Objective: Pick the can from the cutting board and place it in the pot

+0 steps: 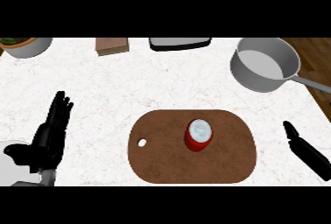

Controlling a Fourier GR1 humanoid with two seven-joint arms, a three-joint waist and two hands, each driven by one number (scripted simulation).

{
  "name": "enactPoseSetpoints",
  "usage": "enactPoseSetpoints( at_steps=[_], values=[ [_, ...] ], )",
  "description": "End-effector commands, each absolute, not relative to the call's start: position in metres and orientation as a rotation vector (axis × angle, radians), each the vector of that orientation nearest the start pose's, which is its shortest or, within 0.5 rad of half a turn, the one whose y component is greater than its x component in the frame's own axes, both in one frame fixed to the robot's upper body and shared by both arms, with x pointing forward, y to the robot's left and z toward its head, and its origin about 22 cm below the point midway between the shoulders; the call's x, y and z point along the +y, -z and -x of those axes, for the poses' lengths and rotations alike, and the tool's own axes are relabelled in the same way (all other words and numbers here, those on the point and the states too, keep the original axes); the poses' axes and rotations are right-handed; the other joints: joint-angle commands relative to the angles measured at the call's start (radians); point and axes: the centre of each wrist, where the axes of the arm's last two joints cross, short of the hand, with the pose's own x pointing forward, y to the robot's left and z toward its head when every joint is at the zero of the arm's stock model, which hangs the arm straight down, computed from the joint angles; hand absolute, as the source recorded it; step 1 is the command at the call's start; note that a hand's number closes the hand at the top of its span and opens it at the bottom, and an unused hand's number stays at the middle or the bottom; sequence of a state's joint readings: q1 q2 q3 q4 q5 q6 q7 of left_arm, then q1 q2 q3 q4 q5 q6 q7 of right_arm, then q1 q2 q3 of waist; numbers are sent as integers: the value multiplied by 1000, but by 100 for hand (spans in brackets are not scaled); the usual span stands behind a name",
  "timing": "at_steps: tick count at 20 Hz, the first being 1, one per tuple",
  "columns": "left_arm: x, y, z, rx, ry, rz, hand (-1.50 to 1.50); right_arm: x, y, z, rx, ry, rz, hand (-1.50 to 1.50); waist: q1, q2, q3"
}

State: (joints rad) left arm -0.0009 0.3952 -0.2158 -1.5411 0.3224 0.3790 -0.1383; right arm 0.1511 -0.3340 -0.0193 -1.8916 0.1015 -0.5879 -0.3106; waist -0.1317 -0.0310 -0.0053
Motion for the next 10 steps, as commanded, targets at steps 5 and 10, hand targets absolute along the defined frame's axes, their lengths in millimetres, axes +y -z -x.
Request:
enactPoseSetpoints(
  at_steps=[5, 10],
  values=[
    [243, -7, -234, -1690, -79, -172, 0, -225, -64, -121, -2262, 54, 1179, -150, 75, 18, 3],
    [240, -2, -231, -1694, -49, -150, 0, -192, -43, -71, -1983, -76, 1198, -150, 93, 31, -2]
  ],
)
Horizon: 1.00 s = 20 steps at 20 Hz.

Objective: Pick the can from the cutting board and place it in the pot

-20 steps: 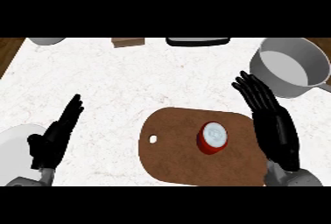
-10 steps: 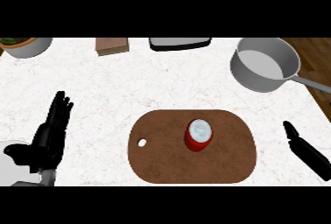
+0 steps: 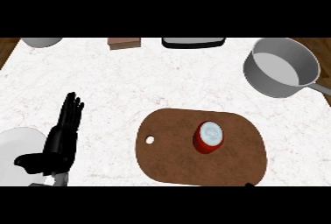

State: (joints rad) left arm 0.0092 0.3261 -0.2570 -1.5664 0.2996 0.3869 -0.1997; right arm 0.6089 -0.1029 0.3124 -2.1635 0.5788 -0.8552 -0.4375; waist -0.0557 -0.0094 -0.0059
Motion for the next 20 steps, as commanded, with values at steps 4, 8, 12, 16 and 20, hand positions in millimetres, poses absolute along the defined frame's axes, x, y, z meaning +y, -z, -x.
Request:
enactPoseSetpoints(
  at_steps=[4, 8, 12, 16, 20],
  values=[
    [240, -12, -241, -1710, -54, -139, 0, -196, -30, -37, -1706, -292, 1160, -150, 30, 27, -5],
    [228, -11, -239, -1723, -29, -113, 0, -189, -26, -19, -1467, -392, 1174, -150, 53, 35, -3],
    [229, -12, -236, -1725, -25, -108, 0, -178, -49, -23, -1362, -404, 1171, -150, 79, 36, -3],
    [212, -3, -237, -1719, -16, -94, 0, -156, -63, -41, -1319, -421, 1118, -150, 76, 30, 0],
    [219, -6, -246, -1702, -27, -95, 0, -141, -73, -61, -1243, -432, 1158, -150, 73, 27, 1]
  ],
)
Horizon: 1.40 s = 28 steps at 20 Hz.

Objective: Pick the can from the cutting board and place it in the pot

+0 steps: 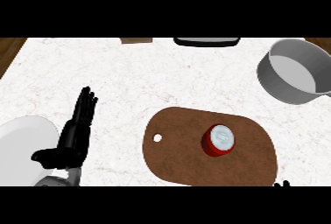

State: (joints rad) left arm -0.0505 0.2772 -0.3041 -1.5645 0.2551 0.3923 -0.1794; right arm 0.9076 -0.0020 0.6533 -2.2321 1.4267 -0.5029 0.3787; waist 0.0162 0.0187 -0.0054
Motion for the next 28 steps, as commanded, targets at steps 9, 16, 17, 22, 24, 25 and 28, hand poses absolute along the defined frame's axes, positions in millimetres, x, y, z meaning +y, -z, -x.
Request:
enactPoseSetpoints(
  at_steps=[9, 16, 17, 22, 24, 25, 28],
  values=[
    [232, -10, -250, -1713, -43, -105, 0, -103, -62, -135, -1085, -496, 1119, -150, -2, -13, 5],
    [223, 0, -251, -1693, -41, -109, 0, -95, -52, -163, -1093, -507, 1109, -150, -17, -19, 5],
    [247, 3, -237, -1695, -29, -111, 0, -100, -48, -165, -1076, -499, 1096, -150, -14, -19, 5],
    [215, 0, -248, -1686, -34, -108, 0, -109, -33, -181, -1061, -518, 1109, -150, -18, -19, 5],
    [214, -20, -225, -1692, -34, -103, 0, -105, -26, -181, -1091, -474, 1095, -150, -13, -20, 6],
    [224, -6, -240, -1698, -30, -110, 0, -99, -42, -180, -1066, -486, 1112, -150, -16, -19, 5],
    [214, -2, -231, -1709, -37, -109, 0, -93, -30, -189, -1091, -520, 1098, -150, -15, -19, 5]
  ],
)
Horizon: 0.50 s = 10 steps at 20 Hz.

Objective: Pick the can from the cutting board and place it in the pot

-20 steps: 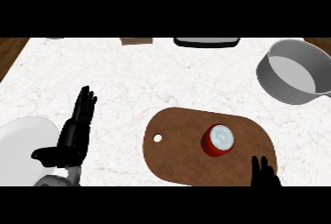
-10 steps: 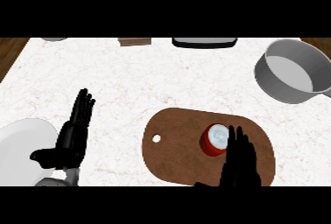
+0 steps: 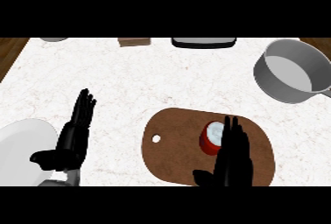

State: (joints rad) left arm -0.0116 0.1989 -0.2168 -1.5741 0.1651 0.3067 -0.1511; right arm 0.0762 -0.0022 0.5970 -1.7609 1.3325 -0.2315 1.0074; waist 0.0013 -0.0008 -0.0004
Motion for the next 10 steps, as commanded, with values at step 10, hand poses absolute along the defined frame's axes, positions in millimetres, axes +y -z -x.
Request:
enactPoseSetpoints(
  at_steps=[10],
  values=[
    [218, -3, -253, -1706, -34, -112, 0, -100, -36, -204, -1162, -565, 1312, 150, -3, 0, 0]
  ],
)
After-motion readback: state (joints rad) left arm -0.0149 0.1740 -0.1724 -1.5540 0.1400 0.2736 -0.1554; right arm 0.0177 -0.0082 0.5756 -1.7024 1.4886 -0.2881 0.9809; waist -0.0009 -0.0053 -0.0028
